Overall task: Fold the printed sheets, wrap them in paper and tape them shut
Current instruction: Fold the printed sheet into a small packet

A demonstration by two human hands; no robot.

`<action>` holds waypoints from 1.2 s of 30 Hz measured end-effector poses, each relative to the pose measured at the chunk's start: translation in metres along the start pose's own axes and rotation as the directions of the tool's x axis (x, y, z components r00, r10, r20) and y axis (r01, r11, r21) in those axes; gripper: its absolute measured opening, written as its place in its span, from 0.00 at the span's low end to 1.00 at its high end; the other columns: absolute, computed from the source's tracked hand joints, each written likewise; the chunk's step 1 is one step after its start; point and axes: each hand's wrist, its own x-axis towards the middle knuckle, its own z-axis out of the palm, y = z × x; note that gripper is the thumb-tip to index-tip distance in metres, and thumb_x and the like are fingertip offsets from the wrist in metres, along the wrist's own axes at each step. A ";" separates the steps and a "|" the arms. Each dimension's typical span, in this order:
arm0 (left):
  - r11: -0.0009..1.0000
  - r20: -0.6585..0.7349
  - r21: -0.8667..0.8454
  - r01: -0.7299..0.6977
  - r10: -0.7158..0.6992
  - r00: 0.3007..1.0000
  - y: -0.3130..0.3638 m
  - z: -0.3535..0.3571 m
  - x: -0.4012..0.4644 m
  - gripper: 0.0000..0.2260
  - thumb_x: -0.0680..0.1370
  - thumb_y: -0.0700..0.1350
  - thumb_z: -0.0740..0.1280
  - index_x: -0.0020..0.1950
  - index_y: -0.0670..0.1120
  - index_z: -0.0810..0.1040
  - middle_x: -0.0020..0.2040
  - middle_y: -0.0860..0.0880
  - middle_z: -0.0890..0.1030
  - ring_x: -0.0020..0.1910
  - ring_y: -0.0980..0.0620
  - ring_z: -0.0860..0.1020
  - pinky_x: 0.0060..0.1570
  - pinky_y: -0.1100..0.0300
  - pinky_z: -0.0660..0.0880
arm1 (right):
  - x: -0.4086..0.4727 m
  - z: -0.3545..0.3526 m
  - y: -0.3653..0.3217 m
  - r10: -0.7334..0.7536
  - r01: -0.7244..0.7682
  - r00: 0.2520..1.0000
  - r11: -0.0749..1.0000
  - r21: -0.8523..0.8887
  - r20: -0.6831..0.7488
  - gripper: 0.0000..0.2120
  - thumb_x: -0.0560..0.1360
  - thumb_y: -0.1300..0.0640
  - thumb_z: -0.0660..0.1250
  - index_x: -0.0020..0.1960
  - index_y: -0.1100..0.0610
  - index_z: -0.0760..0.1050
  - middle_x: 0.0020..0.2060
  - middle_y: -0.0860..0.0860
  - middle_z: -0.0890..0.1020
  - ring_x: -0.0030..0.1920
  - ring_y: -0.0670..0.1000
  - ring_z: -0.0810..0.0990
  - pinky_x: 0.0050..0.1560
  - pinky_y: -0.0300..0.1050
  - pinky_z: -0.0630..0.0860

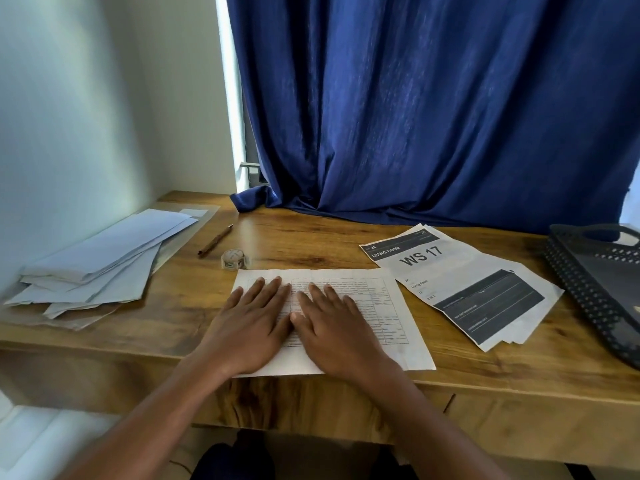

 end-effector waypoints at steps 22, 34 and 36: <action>0.995 -0.067 -0.090 -0.031 0.025 0.997 0.043 -0.020 0.038 0.27 0.87 0.54 0.50 0.85 0.51 0.47 0.85 0.51 0.45 0.83 0.47 0.41 0.81 0.41 0.43 | 0.020 -0.038 0.034 0.087 -0.087 0.980 0.996 0.009 -0.178 0.25 0.84 0.50 0.51 0.80 0.54 0.58 0.80 0.52 0.60 0.80 0.53 0.55 0.79 0.59 0.54; 0.996 0.000 -0.051 0.077 -0.077 0.997 -0.004 -0.001 0.043 0.29 0.85 0.62 0.42 0.84 0.53 0.42 0.84 0.53 0.42 0.83 0.53 0.40 0.81 0.49 0.41 | 0.045 -0.009 0.057 0.274 -0.275 0.960 0.961 -0.011 -0.056 0.37 0.82 0.34 0.45 0.83 0.54 0.47 0.82 0.51 0.49 0.82 0.53 0.46 0.80 0.56 0.45; 0.991 0.003 -0.055 0.124 -0.124 0.992 -0.010 -0.002 0.040 0.30 0.85 0.63 0.41 0.84 0.52 0.42 0.84 0.53 0.42 0.82 0.53 0.39 0.81 0.48 0.42 | 0.045 -0.008 0.057 0.351 -0.352 0.933 0.936 -0.005 -0.078 0.38 0.82 0.34 0.45 0.83 0.56 0.46 0.82 0.53 0.49 0.82 0.54 0.46 0.80 0.57 0.45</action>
